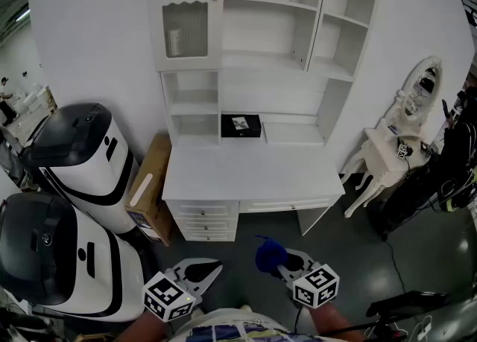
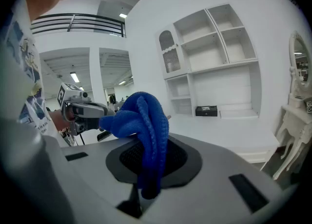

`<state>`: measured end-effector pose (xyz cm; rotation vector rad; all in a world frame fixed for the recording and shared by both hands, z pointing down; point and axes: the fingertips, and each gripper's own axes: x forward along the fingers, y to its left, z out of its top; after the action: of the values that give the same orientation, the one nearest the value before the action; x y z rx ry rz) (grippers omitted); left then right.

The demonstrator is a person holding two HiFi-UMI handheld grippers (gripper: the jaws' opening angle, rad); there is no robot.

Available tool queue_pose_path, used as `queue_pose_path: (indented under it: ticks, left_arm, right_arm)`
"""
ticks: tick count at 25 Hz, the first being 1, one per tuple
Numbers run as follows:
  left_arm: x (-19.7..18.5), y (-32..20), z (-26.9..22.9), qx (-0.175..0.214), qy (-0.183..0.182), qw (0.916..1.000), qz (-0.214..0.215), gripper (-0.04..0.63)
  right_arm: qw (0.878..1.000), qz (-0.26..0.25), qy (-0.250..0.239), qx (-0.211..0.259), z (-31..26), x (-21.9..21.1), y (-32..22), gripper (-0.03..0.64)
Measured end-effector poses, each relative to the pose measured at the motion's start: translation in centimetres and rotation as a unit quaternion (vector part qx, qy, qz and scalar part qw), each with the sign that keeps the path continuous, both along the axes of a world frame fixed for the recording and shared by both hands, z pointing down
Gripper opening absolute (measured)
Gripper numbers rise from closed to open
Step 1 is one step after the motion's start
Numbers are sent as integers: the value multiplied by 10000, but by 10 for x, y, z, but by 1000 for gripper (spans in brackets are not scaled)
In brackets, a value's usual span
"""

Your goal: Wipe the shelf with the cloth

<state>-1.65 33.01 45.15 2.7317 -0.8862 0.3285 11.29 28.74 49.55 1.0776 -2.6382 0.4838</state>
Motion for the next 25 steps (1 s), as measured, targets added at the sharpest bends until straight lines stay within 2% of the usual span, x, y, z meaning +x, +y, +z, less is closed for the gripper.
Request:
queue_pose_path:
  ticks: [11,15,20,25]
  left_arm:
    - [56,-19,8,-46,-24,10000,-31,3]
    - [73,-26,11,-79,-36,9999,-87,3]
    - [82,-45,14,-139,-110,9998,-64,3]
    - [76,-87,9,-75,-40,10000,13,3]
  right_arm:
    - [9999,-62,7,-92,10,54,-15,67]
    - [9996,-72,-141,-223,17,72,-26,67]
    - [9995,-136,-206,-182,18,80,-56,67]
    - [9998,-54,-174,78,5,76,-117,67]
